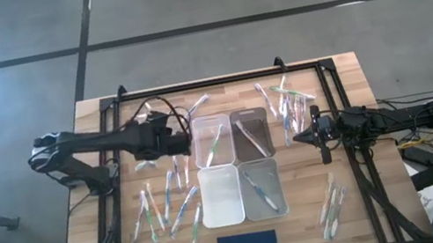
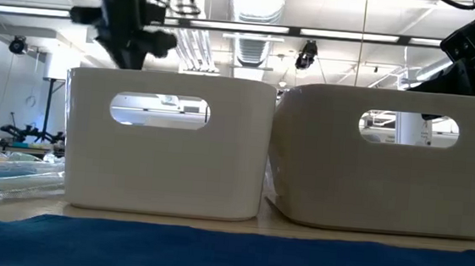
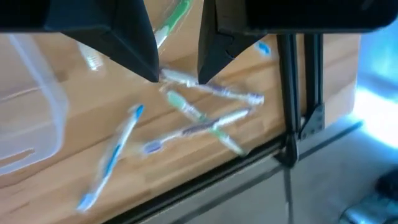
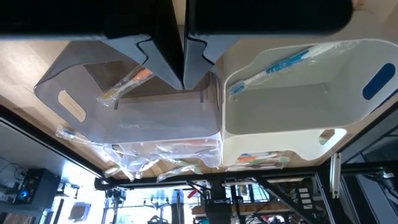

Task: Pick & Place Toothbrushes
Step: Put the violet toothbrush into the white bin

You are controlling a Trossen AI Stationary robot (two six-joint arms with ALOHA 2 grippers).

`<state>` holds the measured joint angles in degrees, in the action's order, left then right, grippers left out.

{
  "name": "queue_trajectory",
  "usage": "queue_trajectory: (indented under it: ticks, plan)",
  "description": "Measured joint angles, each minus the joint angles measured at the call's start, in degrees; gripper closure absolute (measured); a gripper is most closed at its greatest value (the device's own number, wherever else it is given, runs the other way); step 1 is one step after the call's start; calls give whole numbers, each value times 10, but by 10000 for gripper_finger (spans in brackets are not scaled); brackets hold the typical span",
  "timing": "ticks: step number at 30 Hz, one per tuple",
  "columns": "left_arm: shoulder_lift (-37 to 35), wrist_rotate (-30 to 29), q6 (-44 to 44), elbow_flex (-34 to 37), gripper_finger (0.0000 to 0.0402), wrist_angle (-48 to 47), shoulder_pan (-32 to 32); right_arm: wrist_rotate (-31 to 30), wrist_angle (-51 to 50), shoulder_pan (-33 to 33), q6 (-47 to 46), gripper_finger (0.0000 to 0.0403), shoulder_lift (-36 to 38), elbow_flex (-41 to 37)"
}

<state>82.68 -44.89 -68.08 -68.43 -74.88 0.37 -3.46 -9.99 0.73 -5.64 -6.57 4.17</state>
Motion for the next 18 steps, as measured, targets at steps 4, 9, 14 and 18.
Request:
queue_trajectory:
  ticks: [4,9,14,18]
  plan:
    - [-1,22,-43,41,287,10,-6,0,0,0,-1,394,0,0]
    - [-1,62,-41,79,287,47,-24,0,0,0,-1,394,0,0]
    - [-5,75,-53,106,287,82,-41,0,0,0,-2,394,0,0]
    - [-6,78,-76,117,287,79,-42,0,0,0,1,394,0,0]
